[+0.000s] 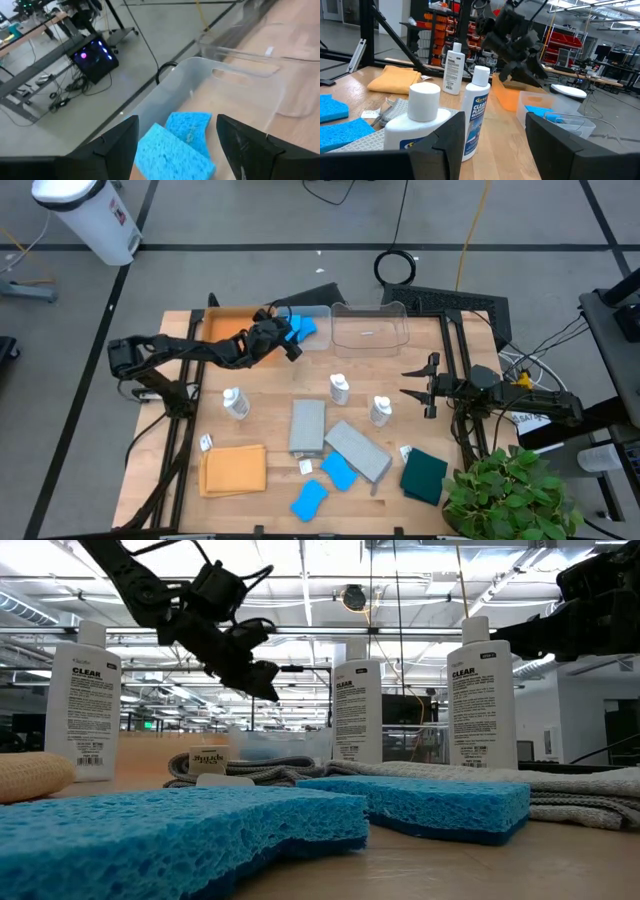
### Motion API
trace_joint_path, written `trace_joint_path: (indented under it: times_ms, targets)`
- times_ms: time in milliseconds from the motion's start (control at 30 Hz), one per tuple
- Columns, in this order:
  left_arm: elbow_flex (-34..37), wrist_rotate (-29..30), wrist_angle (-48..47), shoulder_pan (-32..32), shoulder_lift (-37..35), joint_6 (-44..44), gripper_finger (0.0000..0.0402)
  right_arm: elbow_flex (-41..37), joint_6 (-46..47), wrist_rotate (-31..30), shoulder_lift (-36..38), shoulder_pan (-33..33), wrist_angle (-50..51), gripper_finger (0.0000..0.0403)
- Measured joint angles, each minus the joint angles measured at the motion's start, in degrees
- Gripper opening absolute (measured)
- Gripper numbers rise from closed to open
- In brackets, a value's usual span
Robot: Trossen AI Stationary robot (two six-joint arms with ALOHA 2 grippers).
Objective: Pick & Place Kitchen Items
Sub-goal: Put the blue sponge into the left transparent bin
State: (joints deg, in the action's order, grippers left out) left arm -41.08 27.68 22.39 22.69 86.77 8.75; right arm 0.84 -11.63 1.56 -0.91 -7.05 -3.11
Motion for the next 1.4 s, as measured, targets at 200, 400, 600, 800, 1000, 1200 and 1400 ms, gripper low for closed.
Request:
trace_joint_path:
  times_ms: [200,400,600,800,1000,1200,1400]
  targets:
    - [0.0,0.0,0.1,-2.8,-3.1,0.0,0.0269,0.0,0.0,0.0,0.0,0.0,0.0,0.0180]
    - [0.0,-1.0,0.1,-5.9,-6.8,-0.3,0.0269,0.0,0.0,0.0,0.0,0.0,0.0,0.0181]
    - [0.0,-1.1,0.2,-9.0,-9.9,-0.3,0.0269,0.0,0.0,0.0,0.0,0.0,0.0,0.0181]
    - [0.0,-1.2,0.2,-11.4,-12.0,0.0,0.0269,0.0,0.0,0.0,0.0,0.0,0.0,0.0181]
    - [0.0,-2.8,0.8,-12.7,-12.8,0.3,0.0269,0.0,0.0,0.0,0.0,0.0,0.0,0.0181]
    - [0.1,-13.1,0.6,-12.7,-12.7,-1.7,0.0269,0.0,0.0,0.0,0.0,0.0,0.0,0.0181]
    - [0.1,-23.8,1.9,-12.7,-12.7,-3.3,0.0269,0.0,0.0,0.0,0.0,0.0,0.0,0.0181]
